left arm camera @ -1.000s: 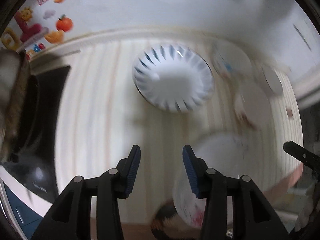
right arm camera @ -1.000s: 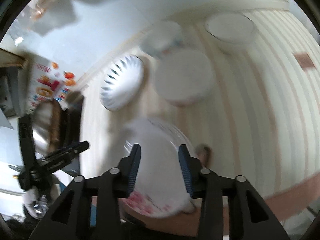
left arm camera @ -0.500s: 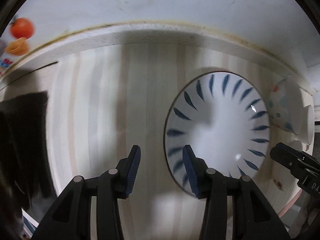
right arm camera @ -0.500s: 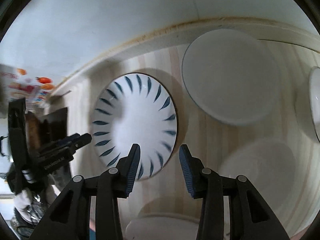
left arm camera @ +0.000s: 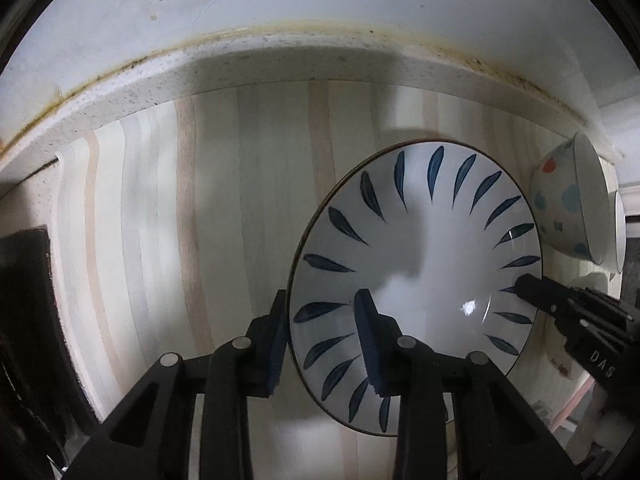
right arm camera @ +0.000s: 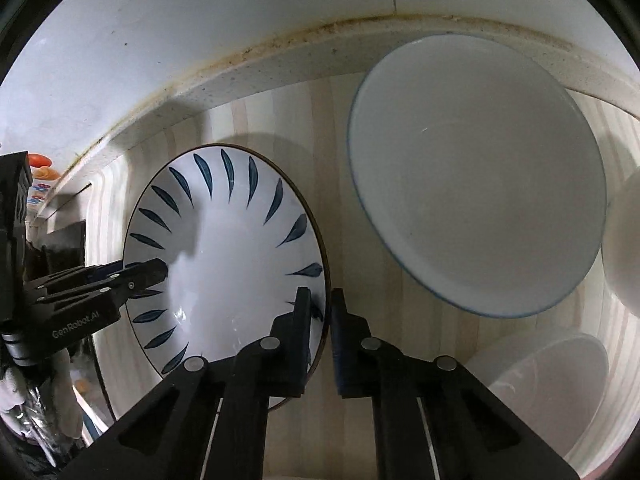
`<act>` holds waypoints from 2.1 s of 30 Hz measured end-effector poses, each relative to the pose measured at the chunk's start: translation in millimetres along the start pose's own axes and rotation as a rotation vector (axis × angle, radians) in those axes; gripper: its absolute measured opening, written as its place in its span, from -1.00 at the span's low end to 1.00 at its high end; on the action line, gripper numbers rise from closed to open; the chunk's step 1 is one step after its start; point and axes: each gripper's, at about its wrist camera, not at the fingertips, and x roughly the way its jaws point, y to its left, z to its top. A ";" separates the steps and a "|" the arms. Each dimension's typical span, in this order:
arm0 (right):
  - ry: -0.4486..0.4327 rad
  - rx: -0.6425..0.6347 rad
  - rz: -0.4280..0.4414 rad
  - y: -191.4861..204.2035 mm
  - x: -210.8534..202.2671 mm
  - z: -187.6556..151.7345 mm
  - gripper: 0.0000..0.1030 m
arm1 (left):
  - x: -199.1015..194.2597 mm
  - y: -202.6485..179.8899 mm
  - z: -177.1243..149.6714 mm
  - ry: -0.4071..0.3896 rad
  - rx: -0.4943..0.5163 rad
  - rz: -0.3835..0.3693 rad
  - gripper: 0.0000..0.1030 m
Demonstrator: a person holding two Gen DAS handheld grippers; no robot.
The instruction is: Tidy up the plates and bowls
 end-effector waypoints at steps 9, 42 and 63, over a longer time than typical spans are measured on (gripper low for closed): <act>-0.019 -0.013 0.018 -3.9 -21.0 -11.3 -0.80 | -23.0 -22.0 -17.7 -0.041 0.015 -0.002 -0.42; -0.014 -0.013 0.083 -83.3 -123.4 -214.3 -0.80 | -79.9 -106.4 -176.1 -0.078 0.094 -0.033 -0.42; 0.056 0.007 0.092 -107.4 -72.6 -251.9 -0.80 | -32.5 -140.2 -197.8 -0.009 0.071 0.071 -0.42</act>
